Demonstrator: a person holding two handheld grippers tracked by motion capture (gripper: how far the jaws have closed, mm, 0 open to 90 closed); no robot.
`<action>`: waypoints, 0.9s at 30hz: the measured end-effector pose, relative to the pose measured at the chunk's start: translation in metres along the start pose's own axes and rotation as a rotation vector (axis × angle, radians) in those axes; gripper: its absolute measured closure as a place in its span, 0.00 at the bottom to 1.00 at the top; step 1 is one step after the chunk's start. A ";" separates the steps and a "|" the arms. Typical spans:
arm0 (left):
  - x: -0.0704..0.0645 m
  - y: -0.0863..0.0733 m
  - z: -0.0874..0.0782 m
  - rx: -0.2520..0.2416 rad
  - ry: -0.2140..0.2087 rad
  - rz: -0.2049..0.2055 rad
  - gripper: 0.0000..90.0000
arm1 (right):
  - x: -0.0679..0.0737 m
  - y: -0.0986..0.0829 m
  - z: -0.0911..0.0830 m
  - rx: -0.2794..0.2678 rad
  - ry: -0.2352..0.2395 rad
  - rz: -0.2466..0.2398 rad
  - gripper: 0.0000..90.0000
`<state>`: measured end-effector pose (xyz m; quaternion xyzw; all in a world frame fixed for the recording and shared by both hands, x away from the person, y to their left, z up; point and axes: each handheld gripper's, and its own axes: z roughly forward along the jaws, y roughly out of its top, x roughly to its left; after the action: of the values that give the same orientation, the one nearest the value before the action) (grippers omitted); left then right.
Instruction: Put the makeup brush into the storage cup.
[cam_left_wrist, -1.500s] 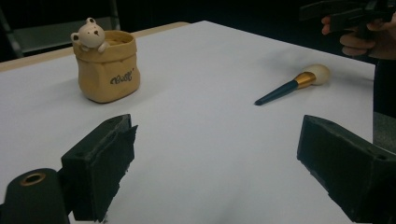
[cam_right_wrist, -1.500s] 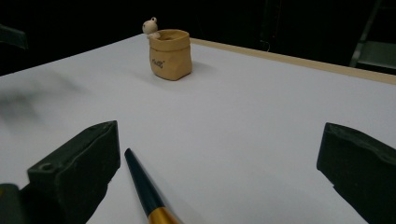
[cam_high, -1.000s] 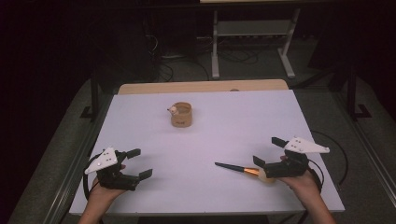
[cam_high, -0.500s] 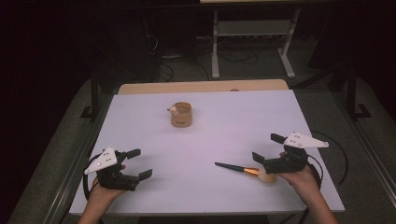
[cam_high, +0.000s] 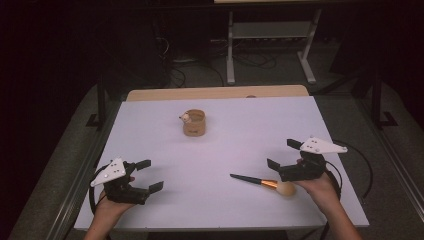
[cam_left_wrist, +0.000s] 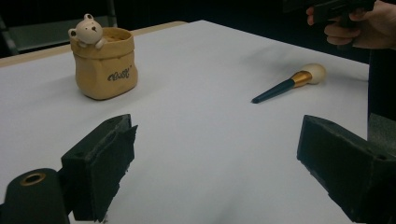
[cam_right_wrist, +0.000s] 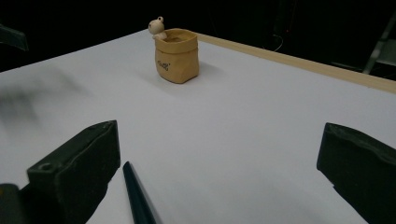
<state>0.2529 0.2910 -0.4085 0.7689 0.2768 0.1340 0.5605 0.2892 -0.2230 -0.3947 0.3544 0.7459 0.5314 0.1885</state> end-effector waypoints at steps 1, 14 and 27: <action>0.000 0.000 0.000 0.004 0.000 -0.003 0.12 | 0.000 0.001 0.001 0.001 0.000 0.000 0.00; 0.000 -0.001 0.002 0.001 -0.007 -0.006 0.12 | -0.002 0.009 0.013 0.003 0.007 -0.011 0.00; -0.001 -0.001 0.002 0.003 -0.013 -0.005 0.12 | -0.003 0.019 0.026 0.009 0.034 -0.008 0.00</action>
<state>0.2531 0.2894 -0.4100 0.7699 0.2753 0.1272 0.5615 0.3151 -0.2045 -0.3868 0.3431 0.7530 0.5330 0.1764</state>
